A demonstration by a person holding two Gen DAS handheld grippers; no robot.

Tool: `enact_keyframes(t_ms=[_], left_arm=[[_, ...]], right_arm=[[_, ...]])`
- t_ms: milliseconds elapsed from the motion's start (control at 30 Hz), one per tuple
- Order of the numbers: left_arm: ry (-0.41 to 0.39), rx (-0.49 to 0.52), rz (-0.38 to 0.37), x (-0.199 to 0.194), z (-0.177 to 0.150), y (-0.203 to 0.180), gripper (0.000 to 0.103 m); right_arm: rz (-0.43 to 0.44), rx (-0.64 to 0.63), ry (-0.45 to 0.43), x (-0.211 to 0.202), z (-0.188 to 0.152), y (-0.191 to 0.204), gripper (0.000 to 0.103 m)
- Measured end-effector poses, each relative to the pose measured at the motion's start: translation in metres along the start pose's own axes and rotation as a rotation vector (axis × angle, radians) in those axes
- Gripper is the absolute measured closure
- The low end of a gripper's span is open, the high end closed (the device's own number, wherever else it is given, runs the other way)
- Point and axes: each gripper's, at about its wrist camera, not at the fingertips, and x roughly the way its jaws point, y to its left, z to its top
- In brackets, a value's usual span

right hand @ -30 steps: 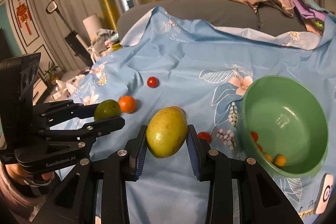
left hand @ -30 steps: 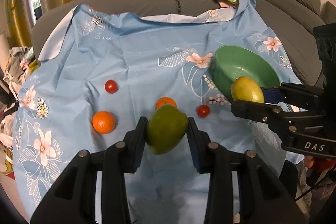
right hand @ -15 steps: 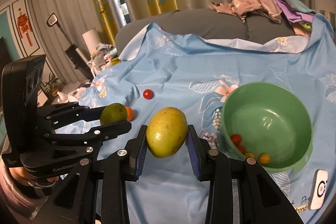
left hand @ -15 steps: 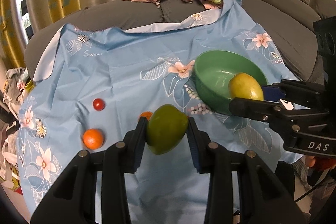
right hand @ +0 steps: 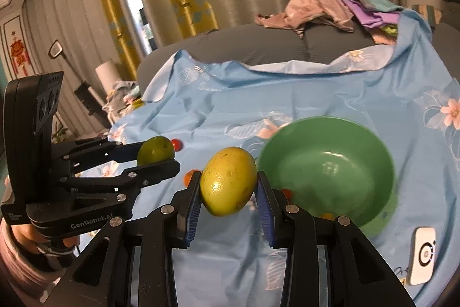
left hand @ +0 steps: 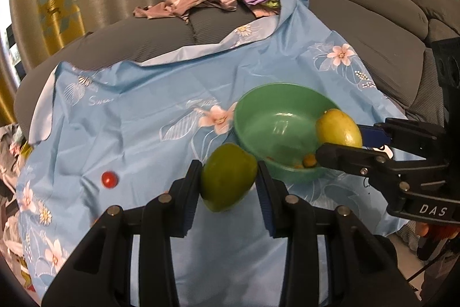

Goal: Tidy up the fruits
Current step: 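Carry the green fruit and lemon over the green bowl and open both tools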

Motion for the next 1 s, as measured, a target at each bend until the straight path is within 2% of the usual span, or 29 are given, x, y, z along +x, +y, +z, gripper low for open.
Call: enact_keyframes(t_ms=[533,1000], left_arm=[[0.027,0.065,-0.071,0.049,0.029,-0.033,0.065],[0.100,0.077,-0.091,0.100,0.035,-0.041,0.065]], right_arm=[[-0.085,0.091,-0.012,-0.002,-0.008,-0.056,0.065],[-0.127,0.136,0.043,0.017,-0.015,-0.087,0.065]])
